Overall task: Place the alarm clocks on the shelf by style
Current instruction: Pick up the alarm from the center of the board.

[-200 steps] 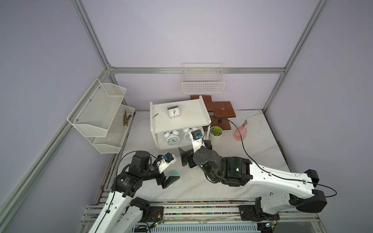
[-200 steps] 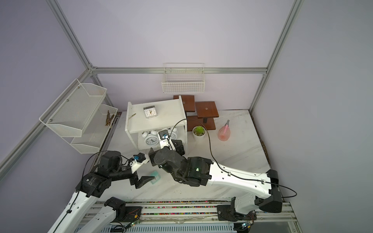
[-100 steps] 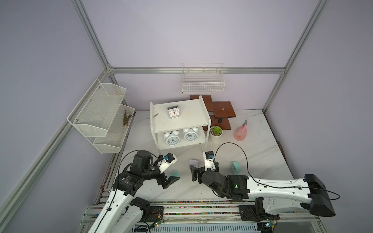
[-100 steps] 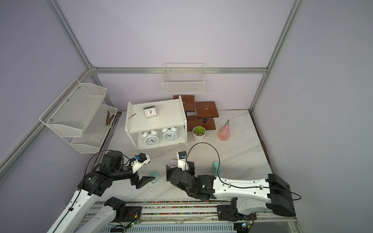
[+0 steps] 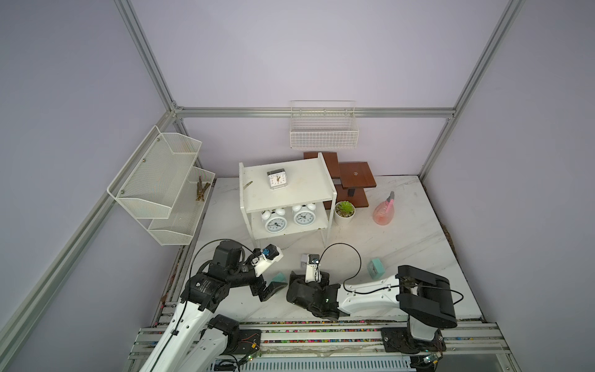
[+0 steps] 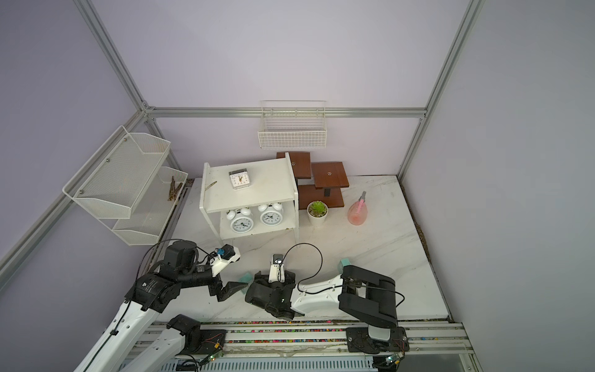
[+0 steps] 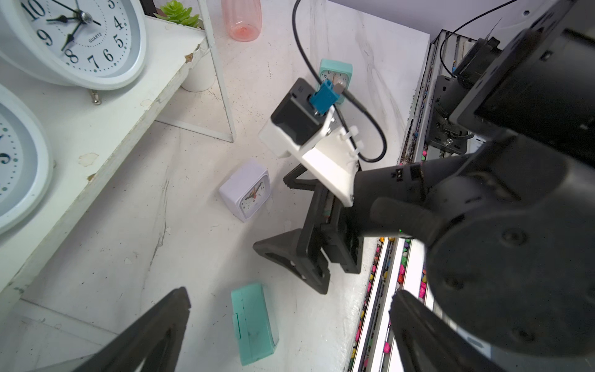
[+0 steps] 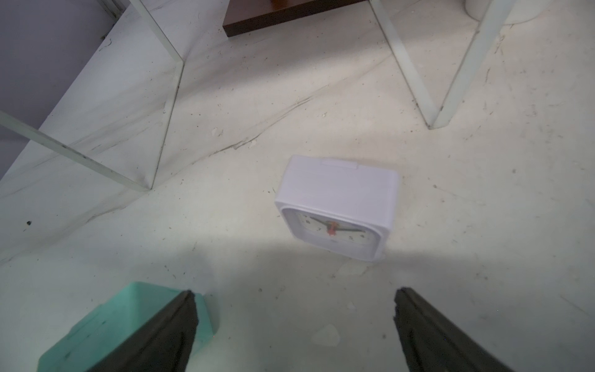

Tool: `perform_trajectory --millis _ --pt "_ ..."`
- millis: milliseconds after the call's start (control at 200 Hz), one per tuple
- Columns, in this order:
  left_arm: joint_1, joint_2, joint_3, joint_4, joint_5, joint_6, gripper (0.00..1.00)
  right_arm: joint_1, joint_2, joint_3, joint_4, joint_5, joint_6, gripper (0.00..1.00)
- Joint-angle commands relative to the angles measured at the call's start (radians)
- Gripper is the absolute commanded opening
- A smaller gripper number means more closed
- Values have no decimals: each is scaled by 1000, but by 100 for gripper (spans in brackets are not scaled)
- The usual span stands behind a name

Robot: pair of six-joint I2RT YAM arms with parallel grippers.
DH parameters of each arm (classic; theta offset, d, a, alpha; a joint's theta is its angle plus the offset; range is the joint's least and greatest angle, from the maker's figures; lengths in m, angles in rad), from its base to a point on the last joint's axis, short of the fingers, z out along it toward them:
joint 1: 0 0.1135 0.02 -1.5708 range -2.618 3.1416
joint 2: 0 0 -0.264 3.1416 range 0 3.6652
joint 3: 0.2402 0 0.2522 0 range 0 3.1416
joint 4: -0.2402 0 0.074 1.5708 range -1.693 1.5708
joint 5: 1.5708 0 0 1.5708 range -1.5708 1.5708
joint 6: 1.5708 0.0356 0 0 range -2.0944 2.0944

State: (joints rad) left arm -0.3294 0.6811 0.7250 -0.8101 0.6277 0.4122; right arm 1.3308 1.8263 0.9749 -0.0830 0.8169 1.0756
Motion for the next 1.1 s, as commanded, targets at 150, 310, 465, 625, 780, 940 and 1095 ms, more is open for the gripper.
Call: perform_trajectory --millis 150,310,465,625,780,940,1095 --pt "-12 -9 -6 6 7 17 100 4 87 55 -53 156 140 100" --pt "-16 -12 -7 5 4 18 100 -6 122 70 -66 185 162 100" --pt "-16 -16 -4 4 3 18 100 -39 139 55 -13 144 123 100" --pt "-16 -17 -6 4 1 17 100 -60 152 53 37 116 72 100" --pt "-15 -20 -6 3 1 17 100 -73 165 56 38 121 69 99" --pt "-16 -18 -7 4 1 17 100 -76 173 58 44 148 55 96" --pt "-17 -19 -8 3 1 17 100 -79 187 65 57 165 28 92"
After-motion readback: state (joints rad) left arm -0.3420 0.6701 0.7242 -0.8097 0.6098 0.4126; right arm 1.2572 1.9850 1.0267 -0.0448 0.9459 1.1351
